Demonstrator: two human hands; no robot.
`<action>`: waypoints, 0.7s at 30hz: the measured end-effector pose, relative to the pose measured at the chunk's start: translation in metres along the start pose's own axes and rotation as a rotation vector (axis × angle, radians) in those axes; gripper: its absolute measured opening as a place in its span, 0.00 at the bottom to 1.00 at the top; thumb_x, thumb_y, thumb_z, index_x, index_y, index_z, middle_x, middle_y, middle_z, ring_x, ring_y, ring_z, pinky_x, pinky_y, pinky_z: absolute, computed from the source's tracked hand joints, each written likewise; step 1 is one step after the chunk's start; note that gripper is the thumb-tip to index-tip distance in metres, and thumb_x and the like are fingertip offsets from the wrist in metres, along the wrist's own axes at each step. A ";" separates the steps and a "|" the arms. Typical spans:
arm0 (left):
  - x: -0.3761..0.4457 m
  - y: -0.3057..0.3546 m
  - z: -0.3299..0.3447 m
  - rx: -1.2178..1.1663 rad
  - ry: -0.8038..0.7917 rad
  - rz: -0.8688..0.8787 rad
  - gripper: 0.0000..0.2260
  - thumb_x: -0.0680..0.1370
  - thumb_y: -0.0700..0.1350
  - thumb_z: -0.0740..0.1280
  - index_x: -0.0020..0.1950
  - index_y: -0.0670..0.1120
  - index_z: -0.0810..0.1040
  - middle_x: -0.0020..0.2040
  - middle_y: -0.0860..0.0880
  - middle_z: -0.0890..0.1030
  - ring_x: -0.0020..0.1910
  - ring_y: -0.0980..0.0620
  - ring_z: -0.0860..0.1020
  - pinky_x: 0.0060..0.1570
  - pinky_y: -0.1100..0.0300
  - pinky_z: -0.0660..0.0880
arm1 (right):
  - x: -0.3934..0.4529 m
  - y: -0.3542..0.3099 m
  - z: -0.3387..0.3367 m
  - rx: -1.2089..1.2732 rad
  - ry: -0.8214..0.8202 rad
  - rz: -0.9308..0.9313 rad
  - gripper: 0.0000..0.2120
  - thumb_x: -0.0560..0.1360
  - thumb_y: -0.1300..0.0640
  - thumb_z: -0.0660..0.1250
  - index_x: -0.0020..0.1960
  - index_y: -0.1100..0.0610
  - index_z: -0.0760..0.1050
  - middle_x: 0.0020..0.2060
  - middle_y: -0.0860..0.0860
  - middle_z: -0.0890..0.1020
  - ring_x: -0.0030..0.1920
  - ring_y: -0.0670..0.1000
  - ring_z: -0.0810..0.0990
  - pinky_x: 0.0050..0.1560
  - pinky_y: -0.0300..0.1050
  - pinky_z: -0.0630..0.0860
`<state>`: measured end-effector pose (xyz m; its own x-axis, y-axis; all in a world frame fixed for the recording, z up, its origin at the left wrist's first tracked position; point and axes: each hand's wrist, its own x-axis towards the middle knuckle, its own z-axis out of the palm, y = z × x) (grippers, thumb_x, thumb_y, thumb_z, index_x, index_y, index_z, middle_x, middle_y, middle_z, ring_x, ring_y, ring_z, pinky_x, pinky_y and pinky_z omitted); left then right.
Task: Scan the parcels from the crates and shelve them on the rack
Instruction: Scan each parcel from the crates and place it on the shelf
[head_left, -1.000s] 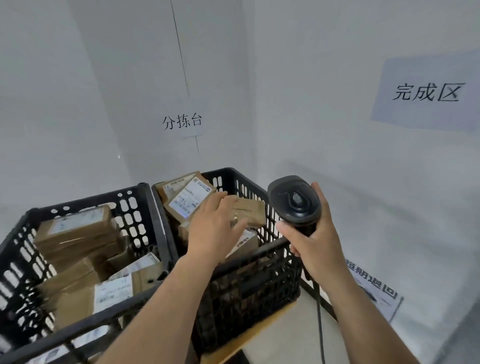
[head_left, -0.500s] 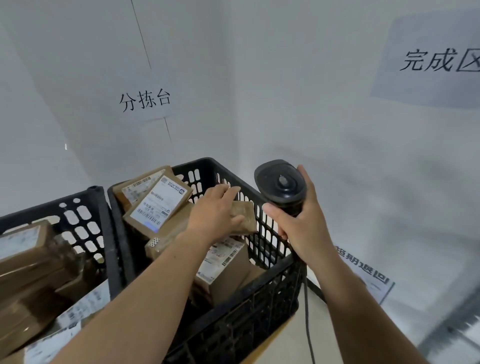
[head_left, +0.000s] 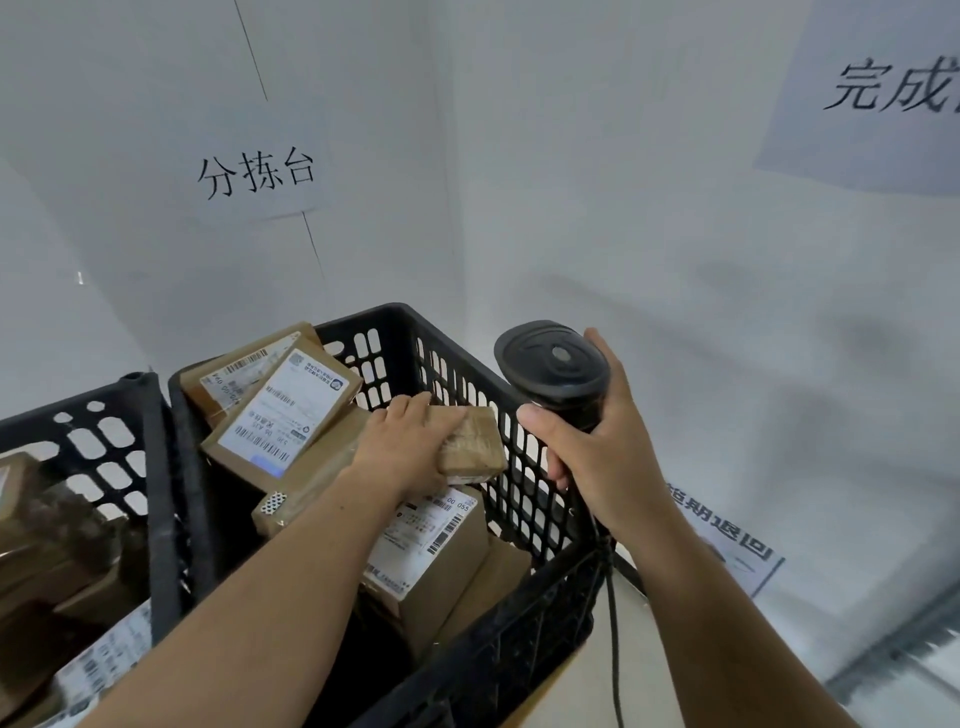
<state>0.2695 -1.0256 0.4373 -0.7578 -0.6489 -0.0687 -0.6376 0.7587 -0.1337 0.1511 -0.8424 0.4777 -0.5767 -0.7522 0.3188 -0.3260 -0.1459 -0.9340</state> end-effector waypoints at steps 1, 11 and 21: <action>0.000 0.000 -0.001 -0.002 0.016 0.006 0.41 0.72 0.60 0.70 0.78 0.61 0.48 0.77 0.45 0.54 0.75 0.44 0.53 0.73 0.46 0.54 | -0.001 -0.001 0.000 -0.001 0.009 -0.003 0.41 0.74 0.56 0.73 0.78 0.42 0.52 0.46 0.49 0.80 0.27 0.46 0.75 0.31 0.37 0.75; -0.036 -0.002 -0.028 -0.248 0.184 0.009 0.38 0.73 0.61 0.68 0.78 0.60 0.52 0.72 0.48 0.61 0.71 0.47 0.59 0.71 0.50 0.57 | -0.026 -0.014 0.001 -0.061 0.078 -0.029 0.42 0.73 0.55 0.74 0.77 0.38 0.52 0.60 0.48 0.78 0.29 0.41 0.77 0.31 0.34 0.74; -0.099 0.004 -0.062 -0.664 0.380 0.023 0.38 0.69 0.62 0.71 0.76 0.61 0.58 0.65 0.51 0.67 0.66 0.50 0.63 0.68 0.50 0.64 | -0.073 -0.036 0.001 0.019 0.172 -0.062 0.44 0.70 0.48 0.76 0.75 0.33 0.51 0.54 0.53 0.78 0.44 0.51 0.76 0.36 0.36 0.77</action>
<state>0.3333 -0.9548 0.5046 -0.6910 -0.6594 0.2961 -0.4802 0.7249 0.4939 0.2057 -0.7831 0.4883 -0.6759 -0.6209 0.3971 -0.3514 -0.2022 -0.9142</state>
